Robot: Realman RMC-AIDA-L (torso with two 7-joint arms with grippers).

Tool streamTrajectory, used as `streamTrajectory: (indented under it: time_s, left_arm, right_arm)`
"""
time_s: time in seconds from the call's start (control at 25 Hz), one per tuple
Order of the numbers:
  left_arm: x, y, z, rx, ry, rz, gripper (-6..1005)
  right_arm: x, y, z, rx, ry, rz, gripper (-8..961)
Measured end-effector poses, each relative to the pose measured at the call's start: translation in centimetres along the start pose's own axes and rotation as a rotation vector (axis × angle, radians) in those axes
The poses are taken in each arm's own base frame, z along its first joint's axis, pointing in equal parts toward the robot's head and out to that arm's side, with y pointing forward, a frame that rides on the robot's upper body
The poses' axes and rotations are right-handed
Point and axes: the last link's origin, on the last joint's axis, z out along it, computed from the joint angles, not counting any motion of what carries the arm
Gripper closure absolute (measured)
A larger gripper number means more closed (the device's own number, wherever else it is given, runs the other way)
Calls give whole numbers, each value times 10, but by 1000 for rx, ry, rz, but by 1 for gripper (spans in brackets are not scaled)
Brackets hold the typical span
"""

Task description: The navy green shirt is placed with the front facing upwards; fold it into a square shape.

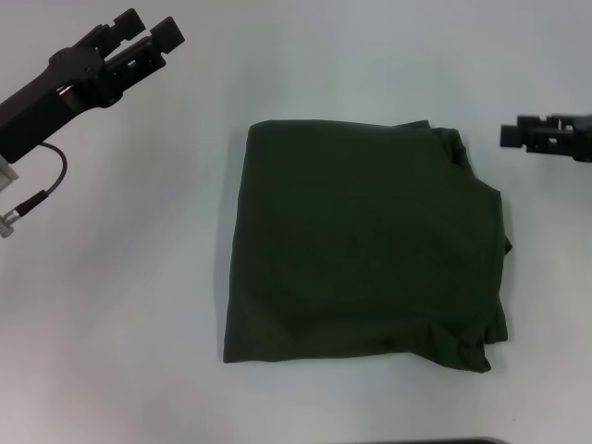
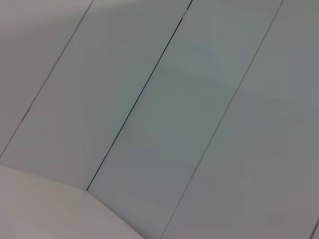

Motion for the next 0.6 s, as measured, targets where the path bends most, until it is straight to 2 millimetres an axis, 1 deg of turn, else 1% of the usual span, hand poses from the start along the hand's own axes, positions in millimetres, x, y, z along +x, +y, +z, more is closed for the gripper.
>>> streamTrajectory:
  time_s: [0.16,0.4,0.52,0.6]
  left_arm:
    - [0,1,0,-4,4,0,96]
    - [1,0,0,-2,7,0,96]
    - [1,0,-1,1,9,-1,96]
    - [1,0,-1,1,9,0,96]
  right_arm:
    - [11,-3,-10,21,28,94,359]
    - [27,-9,-27,64,23,239,365]
    - [33,-10,-29,66,20,282,366]
    - [37,-9,-26,56,25,310,367]
